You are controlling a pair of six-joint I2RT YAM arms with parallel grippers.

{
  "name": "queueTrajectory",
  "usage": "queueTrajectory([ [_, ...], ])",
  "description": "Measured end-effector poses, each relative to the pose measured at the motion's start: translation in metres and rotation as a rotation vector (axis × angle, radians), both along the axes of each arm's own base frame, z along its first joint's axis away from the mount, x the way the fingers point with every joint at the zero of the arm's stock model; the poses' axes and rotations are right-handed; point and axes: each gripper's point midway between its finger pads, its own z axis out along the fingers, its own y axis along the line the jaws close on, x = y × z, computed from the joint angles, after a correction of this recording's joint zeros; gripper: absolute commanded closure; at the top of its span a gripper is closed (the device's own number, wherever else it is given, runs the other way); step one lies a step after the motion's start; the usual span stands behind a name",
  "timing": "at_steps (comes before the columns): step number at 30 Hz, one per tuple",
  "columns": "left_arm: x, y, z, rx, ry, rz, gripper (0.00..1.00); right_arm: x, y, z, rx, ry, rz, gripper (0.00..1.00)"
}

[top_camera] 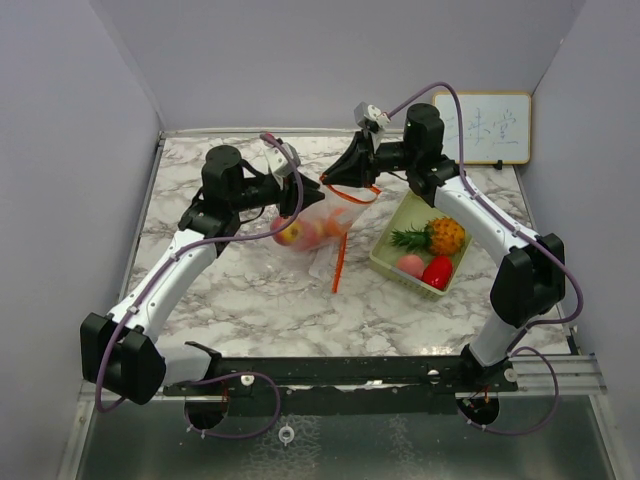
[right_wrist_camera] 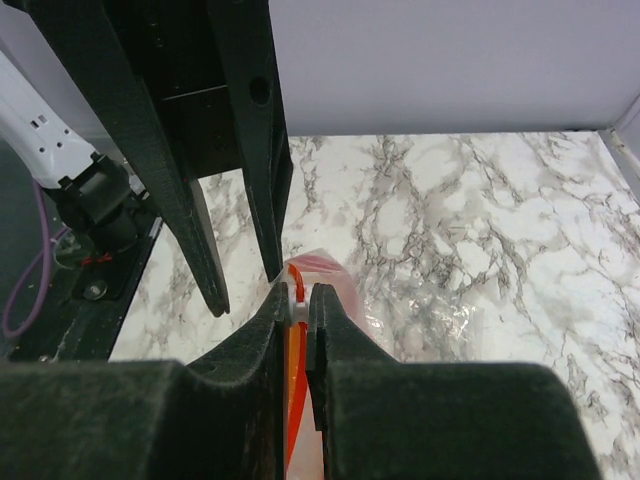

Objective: Place the food in the zip-top bag and seal the zipper
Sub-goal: Zip the zipper food storage bag at the center of the board.

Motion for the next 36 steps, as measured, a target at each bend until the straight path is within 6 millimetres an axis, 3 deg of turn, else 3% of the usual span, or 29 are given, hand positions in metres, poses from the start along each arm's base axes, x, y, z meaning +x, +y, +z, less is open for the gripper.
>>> queueTrajectory([
  [13,0.011,0.000,-0.015,0.052,-0.035,0.019,0.70,-0.006,0.003,-0.004,-0.011,0.008,0.023,0.98],
  [15,0.014,-0.001,-0.017,0.054,-0.034,0.032,0.77,-0.009,0.005,-0.005,-0.013,0.006,0.029,0.98],
  [18,0.017,-0.002,-0.019,0.056,-0.024,0.042,0.98,-0.009,0.006,-0.005,-0.014,0.002,0.032,0.98],
  [19,0.017,-0.002,-0.020,0.056,-0.021,0.044,1.00,-0.009,0.006,-0.005,-0.014,-0.001,0.031,0.98],
  [28,0.030,0.004,-0.023,0.084,-0.022,0.141,1.00,-0.004,0.005,-0.006,-0.035,-0.029,0.006,0.98],
  [36,0.036,0.025,-0.011,0.065,-0.047,0.285,1.00,0.001,0.012,-0.004,-0.043,-0.117,-0.022,0.98],
])
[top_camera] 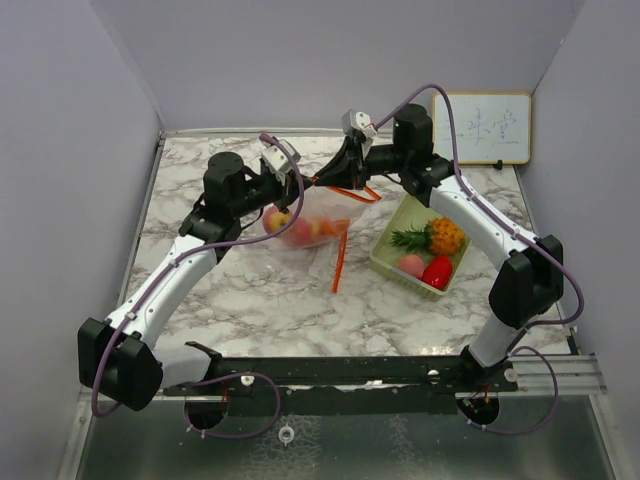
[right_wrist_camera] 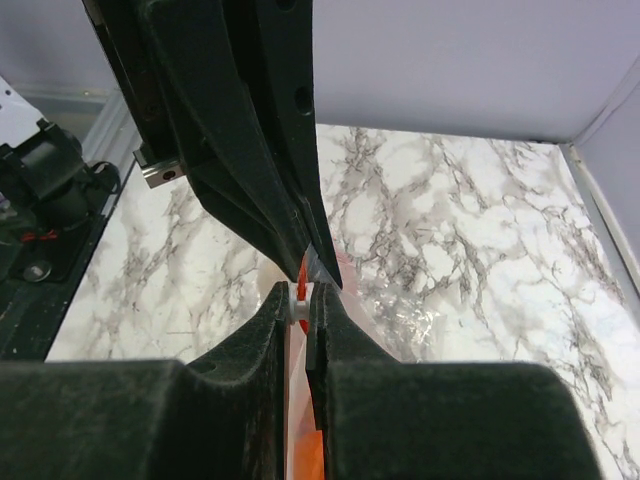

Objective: Place the food in the zip-top bag and seal the zipper
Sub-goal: Zip the zipper food storage bag at the center of the board.

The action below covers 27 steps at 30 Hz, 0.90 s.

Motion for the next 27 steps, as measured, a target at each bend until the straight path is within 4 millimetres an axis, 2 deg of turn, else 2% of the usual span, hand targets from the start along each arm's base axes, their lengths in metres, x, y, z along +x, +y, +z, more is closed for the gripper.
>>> queueTrajectory([
  [9,0.006,0.007,-0.006,-0.061,0.043,0.043,1.00,0.011,0.001,-0.010,-0.028,-0.035,-0.061,0.98],
  [15,0.007,0.014,0.001,-0.119,0.044,0.068,1.00,0.018,0.001,-0.013,-0.039,-0.036,-0.103,0.98],
  [23,0.016,0.034,0.002,-0.165,0.064,0.155,1.00,0.033,0.002,-0.039,-0.071,0.014,-0.119,0.98],
  [27,0.021,0.048,0.005,-0.158,0.044,0.241,1.00,0.044,-0.005,-0.042,-0.078,0.014,-0.162,0.98],
])
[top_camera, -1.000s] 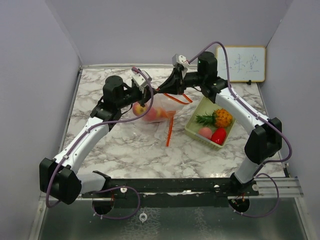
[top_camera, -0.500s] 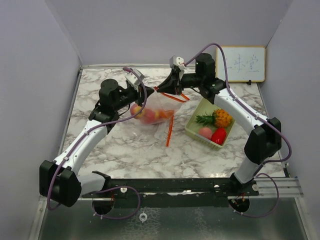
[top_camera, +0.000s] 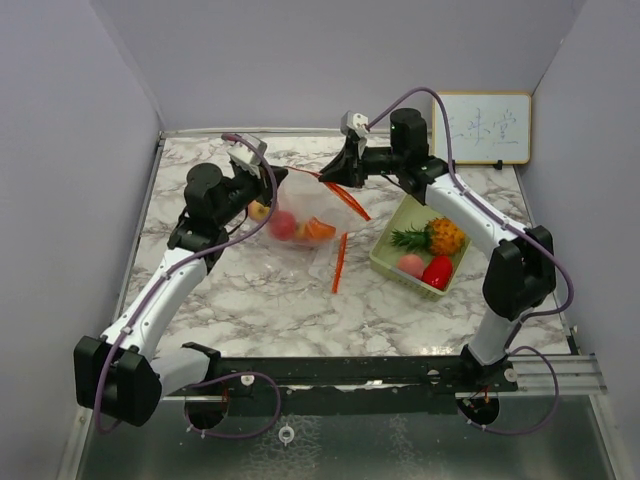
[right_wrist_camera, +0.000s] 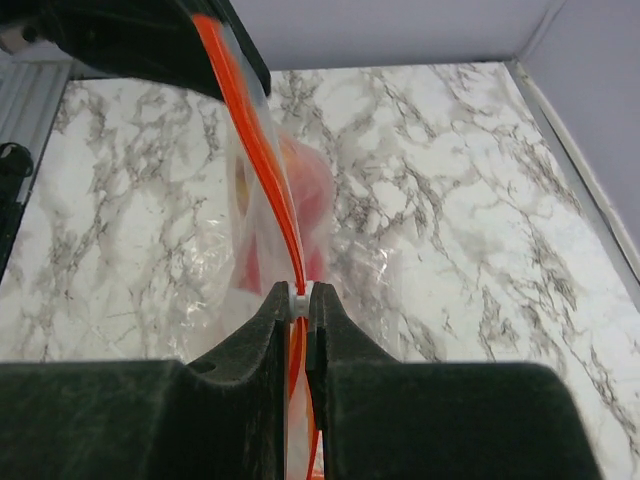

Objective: Place the food in the zip-top bag and seal the zipper
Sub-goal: Zip the zipper food storage bag at the center of the board, then place the zipper food storage bag at the center of the board.

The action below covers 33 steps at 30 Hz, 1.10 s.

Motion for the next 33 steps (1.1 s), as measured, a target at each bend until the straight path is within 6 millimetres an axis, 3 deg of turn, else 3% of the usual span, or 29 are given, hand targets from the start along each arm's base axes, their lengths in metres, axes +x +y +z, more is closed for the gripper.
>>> queueTrajectory([
  [9,0.022,0.044,0.024,0.007,-0.080,0.271,1.00,0.031,-0.044,-0.038,-0.066,0.063,-0.198,0.98],
  [15,0.036,0.062,0.061,-0.005,-0.166,0.375,1.00,0.049,-0.063,-0.049,-0.111,0.061,-0.346,0.98],
  [16,0.039,0.061,0.064,-0.004,-0.173,0.374,1.00,0.052,-0.064,-0.049,-0.113,0.057,-0.369,0.92],
  [17,0.041,0.059,0.065,0.000,-0.174,0.373,1.00,0.056,-0.066,-0.047,-0.117,0.053,-0.397,0.70],
  [18,0.044,0.059,0.064,0.004,-0.171,0.379,1.00,0.061,-0.068,-0.044,-0.119,0.045,-0.424,0.39],
  [19,0.047,0.060,0.062,0.007,-0.167,0.383,1.00,0.064,-0.069,-0.042,-0.119,0.042,-0.441,0.15],
  [20,0.051,0.061,0.058,0.012,-0.159,0.397,1.00,0.067,-0.072,-0.040,-0.122,0.051,-0.470,0.01],
  [27,0.076,0.095,0.042,0.007,-0.116,0.597,1.00,0.099,-0.098,-0.022,-0.120,0.181,-0.704,0.01],
  [28,0.078,0.102,0.040,0.005,-0.109,0.637,0.88,0.101,-0.100,-0.020,-0.115,0.201,-0.726,0.01],
  [31,0.080,0.124,0.030,0.001,-0.097,0.745,0.14,0.104,-0.103,-0.022,-0.113,0.289,-0.778,0.00],
  [32,0.081,0.135,0.028,-0.019,-0.094,0.800,0.03,0.105,-0.103,-0.027,-0.120,0.320,-0.789,0.01],
  [33,0.081,0.135,0.028,-0.019,-0.094,0.800,0.01,0.105,-0.103,-0.033,-0.130,0.353,-0.801,0.02],
])
